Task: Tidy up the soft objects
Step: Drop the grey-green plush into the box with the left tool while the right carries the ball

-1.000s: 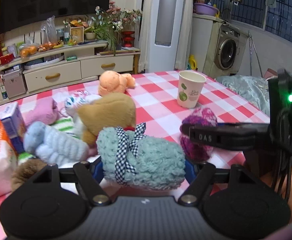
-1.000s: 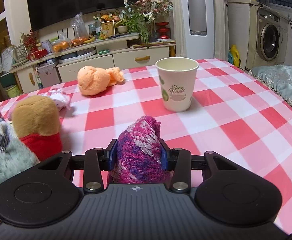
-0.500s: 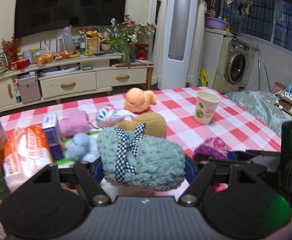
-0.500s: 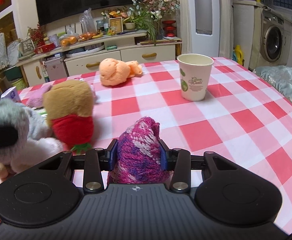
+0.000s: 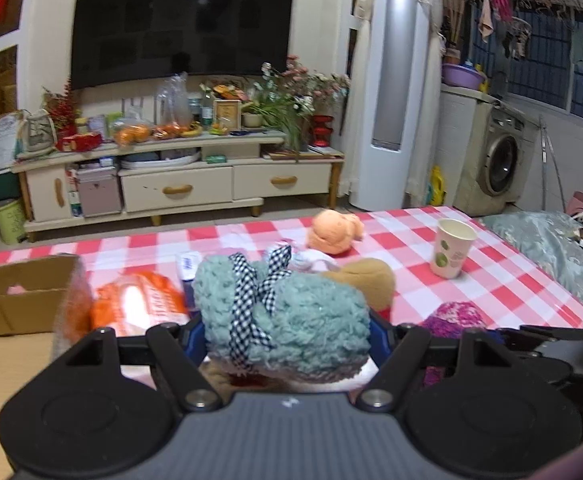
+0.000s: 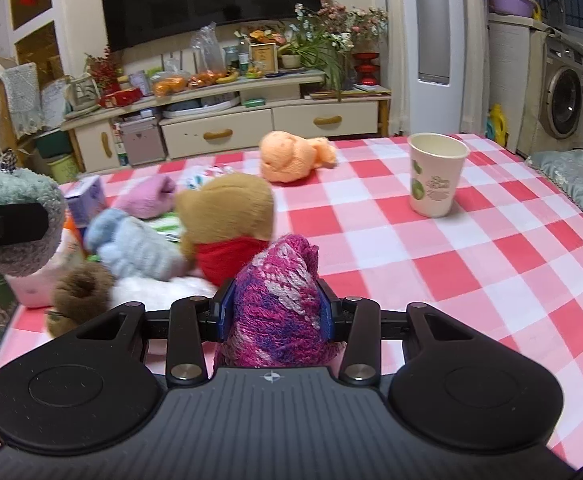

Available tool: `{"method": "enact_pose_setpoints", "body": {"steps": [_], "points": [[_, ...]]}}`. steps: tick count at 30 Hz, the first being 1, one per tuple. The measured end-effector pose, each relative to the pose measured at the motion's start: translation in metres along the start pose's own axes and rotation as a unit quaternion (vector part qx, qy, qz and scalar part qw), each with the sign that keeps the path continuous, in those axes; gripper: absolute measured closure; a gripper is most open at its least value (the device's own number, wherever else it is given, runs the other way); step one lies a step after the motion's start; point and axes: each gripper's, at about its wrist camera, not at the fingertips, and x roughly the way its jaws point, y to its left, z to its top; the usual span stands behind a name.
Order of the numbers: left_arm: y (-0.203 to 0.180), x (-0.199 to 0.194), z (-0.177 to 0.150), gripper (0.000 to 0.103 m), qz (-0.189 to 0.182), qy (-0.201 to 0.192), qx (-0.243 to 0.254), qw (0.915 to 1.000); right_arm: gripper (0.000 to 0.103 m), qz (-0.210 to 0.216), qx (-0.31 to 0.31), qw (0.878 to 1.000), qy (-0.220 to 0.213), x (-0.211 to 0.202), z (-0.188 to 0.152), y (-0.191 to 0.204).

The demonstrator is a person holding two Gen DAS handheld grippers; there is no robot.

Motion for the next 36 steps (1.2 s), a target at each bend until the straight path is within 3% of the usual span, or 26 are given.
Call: {"method": "enact_pose_setpoints", "body": {"steps": [19,36], "points": [[0.072,-0.041,0.006,0.03,0.079,-0.038,-0.036,0.9955,0.053,0.11,-0.043,0.993,-0.024,-0.011,0.024,0.081],[0.154,-0.057,0.0,0.029,0.191,-0.036,-0.086,0.9771,0.053,0.232,-0.102,0.967,-0.013,-0.022,0.014,0.174]]}}
